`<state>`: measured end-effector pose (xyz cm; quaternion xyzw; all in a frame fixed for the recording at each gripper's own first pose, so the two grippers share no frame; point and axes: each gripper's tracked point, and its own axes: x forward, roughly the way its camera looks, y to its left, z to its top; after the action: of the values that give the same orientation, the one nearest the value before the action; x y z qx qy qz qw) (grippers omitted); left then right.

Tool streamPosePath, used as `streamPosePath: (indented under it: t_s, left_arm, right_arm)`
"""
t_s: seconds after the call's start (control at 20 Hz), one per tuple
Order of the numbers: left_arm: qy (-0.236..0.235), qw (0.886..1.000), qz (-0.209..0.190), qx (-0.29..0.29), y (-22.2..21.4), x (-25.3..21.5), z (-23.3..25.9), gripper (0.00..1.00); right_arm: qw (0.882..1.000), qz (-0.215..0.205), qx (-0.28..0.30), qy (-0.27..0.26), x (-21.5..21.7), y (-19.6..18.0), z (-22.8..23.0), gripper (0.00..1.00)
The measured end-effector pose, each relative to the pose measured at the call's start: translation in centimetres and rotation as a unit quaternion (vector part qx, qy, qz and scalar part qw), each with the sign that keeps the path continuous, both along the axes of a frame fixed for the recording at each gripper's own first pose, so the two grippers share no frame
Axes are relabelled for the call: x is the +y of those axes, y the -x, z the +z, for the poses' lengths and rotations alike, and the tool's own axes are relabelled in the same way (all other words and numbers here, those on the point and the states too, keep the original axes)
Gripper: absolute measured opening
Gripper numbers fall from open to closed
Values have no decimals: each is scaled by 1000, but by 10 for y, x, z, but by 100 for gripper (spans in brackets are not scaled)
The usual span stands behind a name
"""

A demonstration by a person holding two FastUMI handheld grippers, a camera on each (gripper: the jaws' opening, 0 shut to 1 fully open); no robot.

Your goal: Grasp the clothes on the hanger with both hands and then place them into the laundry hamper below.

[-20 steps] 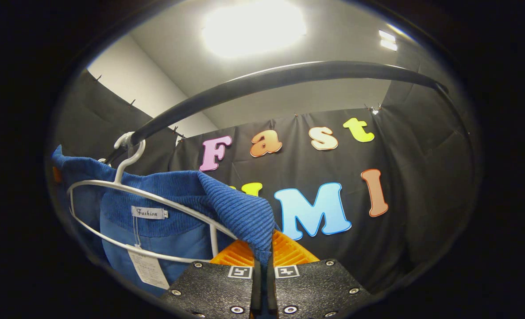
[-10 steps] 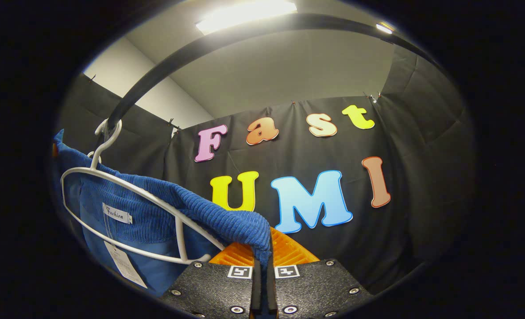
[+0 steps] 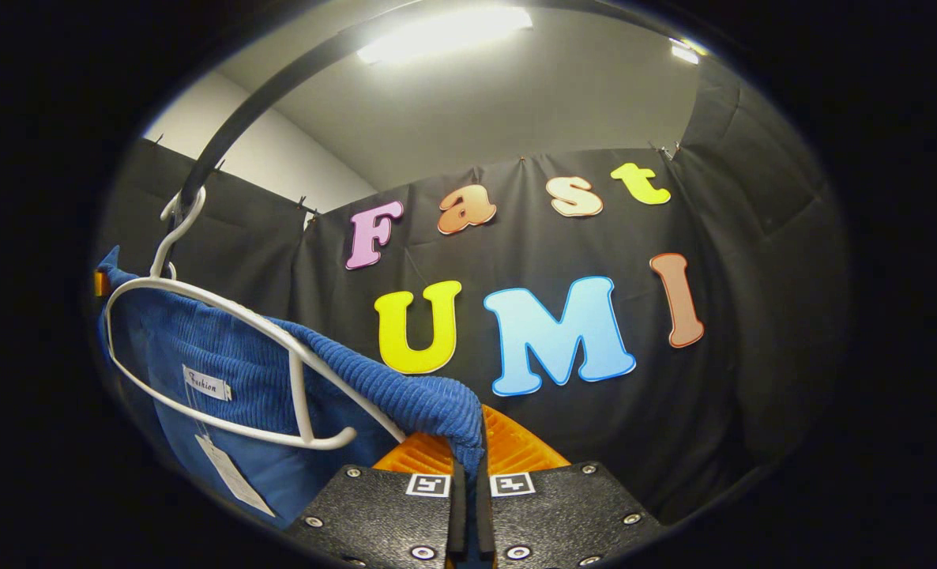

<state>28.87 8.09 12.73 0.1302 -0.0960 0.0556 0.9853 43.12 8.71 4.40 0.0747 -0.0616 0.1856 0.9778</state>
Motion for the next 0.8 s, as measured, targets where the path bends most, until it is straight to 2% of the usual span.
streamPosePath:
  t_s: [0.1,0.25,0.4,0.5,0.65,0.8]
  left_arm:
    - [18,1000,-8,9,-7,5,-8,1]
    - [17,1000,-13,20,-9,11,-20,1]
    - [19,999,-24,35,-7,11,-28,1]
    - [21,999,-30,29,-8,7,-19,1]
    - [22,999,-35,20,-14,4,-9,1]
    - [22,999,-37,29,-18,4,-20,1]
  right_arm:
    - [1000,4,11,-3,1,-1,-6,5]
    - [1000,3,17,-5,0,-3,-9,5]
    - [999,1,35,-27,-4,-8,-10,5]
    - [999,-3,27,-45,-6,-11,1,5]
    - [999,-8,22,-36,-5,-20,4,5]
    - [999,-13,37,-36,-5,-24,-9,5]
